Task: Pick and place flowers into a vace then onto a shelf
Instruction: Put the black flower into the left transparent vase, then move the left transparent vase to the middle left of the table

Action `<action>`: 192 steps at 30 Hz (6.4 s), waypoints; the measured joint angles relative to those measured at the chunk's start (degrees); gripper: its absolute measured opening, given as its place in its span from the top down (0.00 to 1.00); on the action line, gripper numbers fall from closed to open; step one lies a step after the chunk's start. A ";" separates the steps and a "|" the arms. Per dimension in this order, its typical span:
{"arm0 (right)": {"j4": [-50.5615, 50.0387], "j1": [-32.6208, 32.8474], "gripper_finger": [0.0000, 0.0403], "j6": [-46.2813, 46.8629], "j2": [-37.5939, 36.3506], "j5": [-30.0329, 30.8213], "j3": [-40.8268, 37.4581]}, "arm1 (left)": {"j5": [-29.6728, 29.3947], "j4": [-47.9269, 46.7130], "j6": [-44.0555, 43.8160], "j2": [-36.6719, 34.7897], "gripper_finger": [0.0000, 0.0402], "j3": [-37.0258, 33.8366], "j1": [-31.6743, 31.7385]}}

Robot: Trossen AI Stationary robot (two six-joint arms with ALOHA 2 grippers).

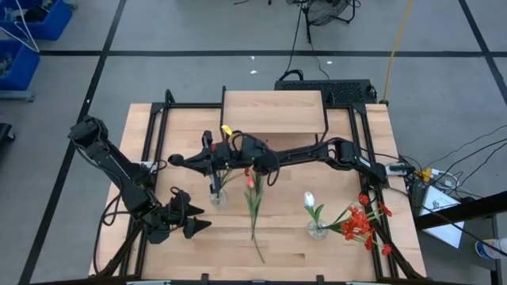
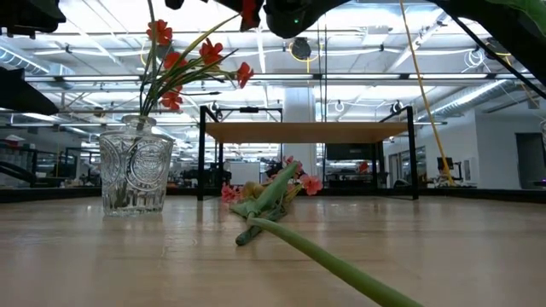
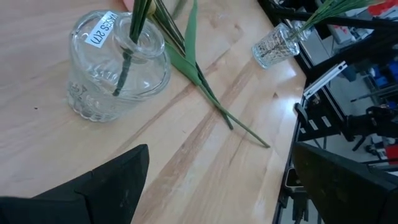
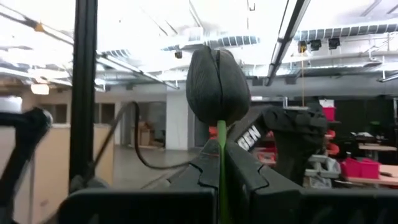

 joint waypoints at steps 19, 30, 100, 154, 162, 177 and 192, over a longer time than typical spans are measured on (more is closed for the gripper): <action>-0.31 -1.32 1.00 4.57 0.37 -3.85 0.04 | 5.05 1.11 -1.02 -0.10 0.01 0.00 -0.04; -0.54 -1.63 1.00 2.47 0.39 -4.28 -0.02 | 6.65 1.05 -5.13 -2.57 0.01 0.00 -7.02; -3.99 -1.13 1.00 -0.48 4.20 -1.55 0.07 | -4.69 -13.97 -17.77 -6.86 0.01 0.00 -13.14; 5.69 2.21 0.93 15.07 4.22 3.05 -13.77 | -22.44 -15.28 -12.83 -6.85 0.01 0.00 -5.55; 9.00 2.79 0.90 15.97 4.24 1.66 -13.75 | -22.34 -16.13 -12.85 -6.86 0.01 0.00 -5.55; 9.10 3.60 0.56 18.03 4.24 -0.09 -13.75 | -21.85 -16.87 -11.61 -6.85 0.01 0.00 -5.55; 8.49 4.18 0.47 18.36 3.74 -0.14 -13.75 | -19.39 -18.14 -11.52 -6.84 0.01 0.00 -5.55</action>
